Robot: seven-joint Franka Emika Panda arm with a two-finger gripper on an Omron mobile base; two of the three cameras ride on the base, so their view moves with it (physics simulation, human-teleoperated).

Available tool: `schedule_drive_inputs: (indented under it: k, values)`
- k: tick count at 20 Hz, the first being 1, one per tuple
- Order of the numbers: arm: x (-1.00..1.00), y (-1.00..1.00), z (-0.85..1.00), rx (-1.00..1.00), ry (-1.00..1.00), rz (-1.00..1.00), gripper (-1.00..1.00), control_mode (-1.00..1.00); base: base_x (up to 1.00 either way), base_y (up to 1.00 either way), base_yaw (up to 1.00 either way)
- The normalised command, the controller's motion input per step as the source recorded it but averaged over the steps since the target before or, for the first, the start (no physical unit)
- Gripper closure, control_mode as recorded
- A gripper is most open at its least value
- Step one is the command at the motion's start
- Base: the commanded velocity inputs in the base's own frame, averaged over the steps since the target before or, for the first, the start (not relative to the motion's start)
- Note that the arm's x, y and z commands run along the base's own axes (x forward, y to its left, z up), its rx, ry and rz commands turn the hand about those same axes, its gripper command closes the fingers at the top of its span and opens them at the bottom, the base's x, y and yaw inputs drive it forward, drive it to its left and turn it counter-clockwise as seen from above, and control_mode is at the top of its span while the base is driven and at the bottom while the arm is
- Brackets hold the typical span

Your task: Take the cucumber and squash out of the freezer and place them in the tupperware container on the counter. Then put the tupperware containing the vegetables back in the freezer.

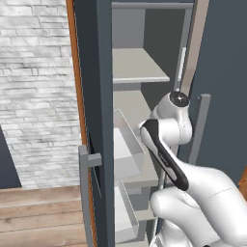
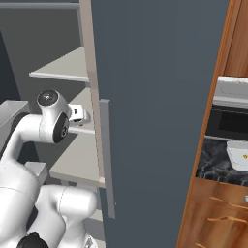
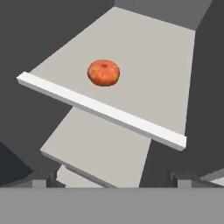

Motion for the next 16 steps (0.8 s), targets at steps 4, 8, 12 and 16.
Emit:
schedule_drive_inputs:
  k: [4, 8, 12, 16]
  values:
    - [0.45, 0.09, 0.0, 0.04, 0.02, 0.0, -1.0, -1.0, 0.0, 0.0, 0.0]
    - [0.36, 0.16, -0.06, 0.01, 0.01, 0.0, -1.0, -1.0, 0.0, 0.0, 0.0]
    - [0.23, 0.23, -0.12, 0.0, 0.0, 0.0, -1.0, -1.0, 0.0, 0.0, 0.0]
    - [0.2, 0.18, -0.12, 0.0, 0.0, 0.01, -1.0, -1.0, 0.0, 0.0, 0.0]
